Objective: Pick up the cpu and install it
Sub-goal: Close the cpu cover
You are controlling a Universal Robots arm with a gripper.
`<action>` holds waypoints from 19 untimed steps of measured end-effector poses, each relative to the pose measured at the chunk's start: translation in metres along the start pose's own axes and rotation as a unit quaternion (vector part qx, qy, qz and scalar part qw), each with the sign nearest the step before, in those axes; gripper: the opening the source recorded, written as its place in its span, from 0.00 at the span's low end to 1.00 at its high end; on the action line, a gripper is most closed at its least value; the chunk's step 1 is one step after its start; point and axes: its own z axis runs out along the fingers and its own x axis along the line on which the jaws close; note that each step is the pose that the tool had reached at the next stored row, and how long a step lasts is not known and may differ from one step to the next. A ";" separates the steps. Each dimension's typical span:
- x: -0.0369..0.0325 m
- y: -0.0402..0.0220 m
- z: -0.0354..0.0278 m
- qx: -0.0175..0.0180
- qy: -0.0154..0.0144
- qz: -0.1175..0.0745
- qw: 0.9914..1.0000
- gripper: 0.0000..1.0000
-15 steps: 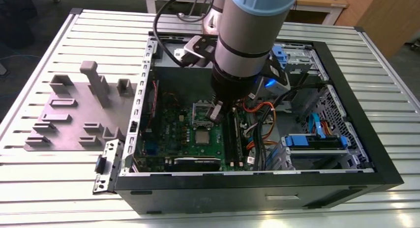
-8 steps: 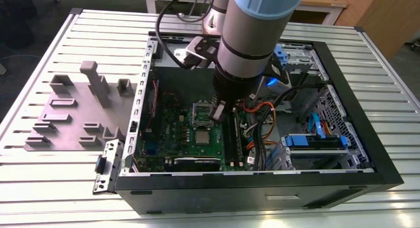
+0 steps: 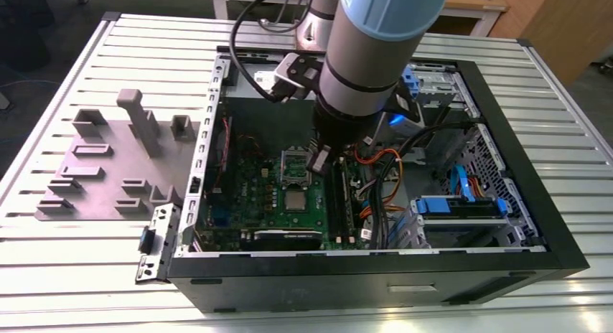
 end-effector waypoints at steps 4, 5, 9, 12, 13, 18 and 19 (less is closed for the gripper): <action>-0.0033 0.0017 0.0054 -0.005 -0.009 0.000 1.000 0.11; -0.0038 0.0019 0.0071 -0.006 -0.010 0.000 1.000 0.11; -0.0050 0.0021 0.0141 -0.007 -0.012 0.002 1.000 0.11; -0.0066 0.0020 0.0186 -0.005 -0.014 0.012 1.000 0.11; -0.0078 0.0025 0.0195 -0.006 -0.015 0.012 1.000 0.11; -0.0111 0.0043 0.0233 -0.012 -0.026 0.012 1.000 0.11; -0.0112 0.0043 0.0240 -0.014 -0.028 0.011 0.999 0.11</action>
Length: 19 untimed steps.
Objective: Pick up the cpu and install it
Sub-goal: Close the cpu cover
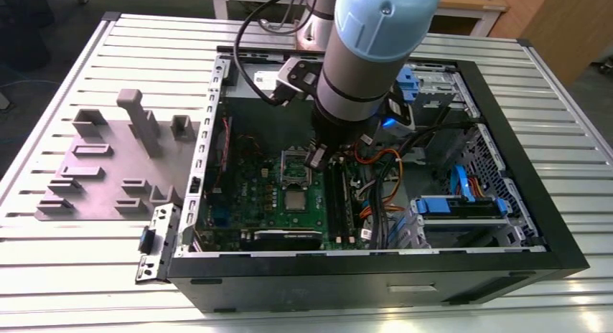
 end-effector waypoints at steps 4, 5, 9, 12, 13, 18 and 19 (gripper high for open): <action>0.0004 -0.0004 0.0027 -0.005 0.001 -0.023 1.000 0.11; 0.0004 -0.0006 0.0032 -0.006 0.002 -0.028 1.000 0.11; -0.0026 -0.0016 0.0053 -0.008 0.000 -0.031 0.999 0.11; -0.0047 -0.0010 0.0081 -0.010 -0.004 -0.031 0.999 0.11; -0.0052 -0.0007 0.0093 -0.011 -0.006 -0.031 0.999 0.11; -0.0073 0.0002 0.0143 -0.017 -0.017 -0.032 0.999 0.11; -0.0076 0.0002 0.0153 -0.018 -0.018 -0.032 0.999 0.11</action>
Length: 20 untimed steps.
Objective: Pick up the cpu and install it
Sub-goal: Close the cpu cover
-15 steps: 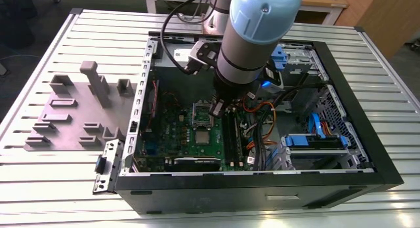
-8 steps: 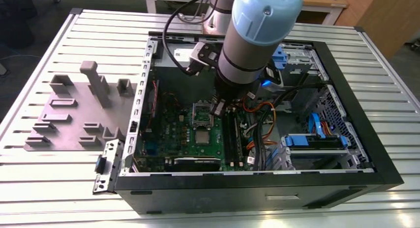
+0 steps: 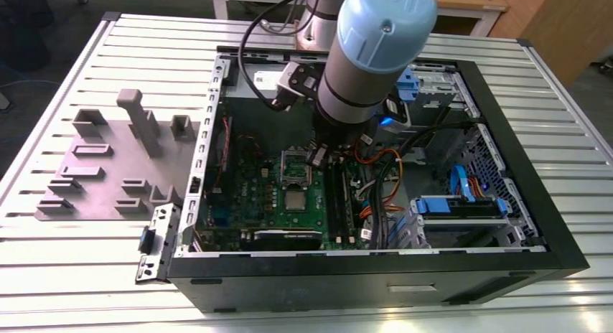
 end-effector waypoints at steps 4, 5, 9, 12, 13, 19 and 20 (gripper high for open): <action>0.0002 -0.0004 0.0037 -0.001 -0.002 0.000 1.000 0.11; 0.0002 -0.0004 0.0044 -0.001 -0.002 0.000 1.000 0.11; -0.0001 -0.0003 0.0064 -0.003 -0.005 0.000 1.000 0.11; -0.0003 -0.0002 0.0071 -0.004 -0.008 0.000 1.000 0.11; -0.0003 -0.0002 0.0074 -0.004 -0.009 0.000 1.000 0.11; 0.0001 0.0002 0.0086 -0.005 -0.009 0.000 1.000 0.11; 0.0002 0.0005 0.0087 -0.005 -0.009 0.000 1.000 0.11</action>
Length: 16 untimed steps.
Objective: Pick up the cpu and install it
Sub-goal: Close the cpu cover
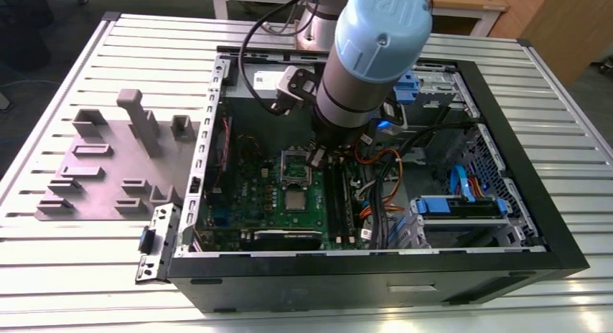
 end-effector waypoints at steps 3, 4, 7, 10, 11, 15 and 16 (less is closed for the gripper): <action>0.0003 0.0006 0.0000 0.000 0.000 0.000 1.000 0.11; 0.0004 0.0008 0.0001 0.000 0.000 0.000 1.000 0.11; 0.0008 0.0021 -0.0006 0.000 0.000 0.000 1.000 0.11; 0.0012 0.0033 -0.0013 0.000 0.001 0.000 1.000 0.11; 0.0012 0.0034 -0.0016 0.000 0.001 0.000 1.000 0.11; 0.0007 0.0044 -0.0048 0.002 0.005 0.000 1.000 0.11; 0.0005 0.0047 -0.0057 0.002 0.005 0.000 1.000 0.11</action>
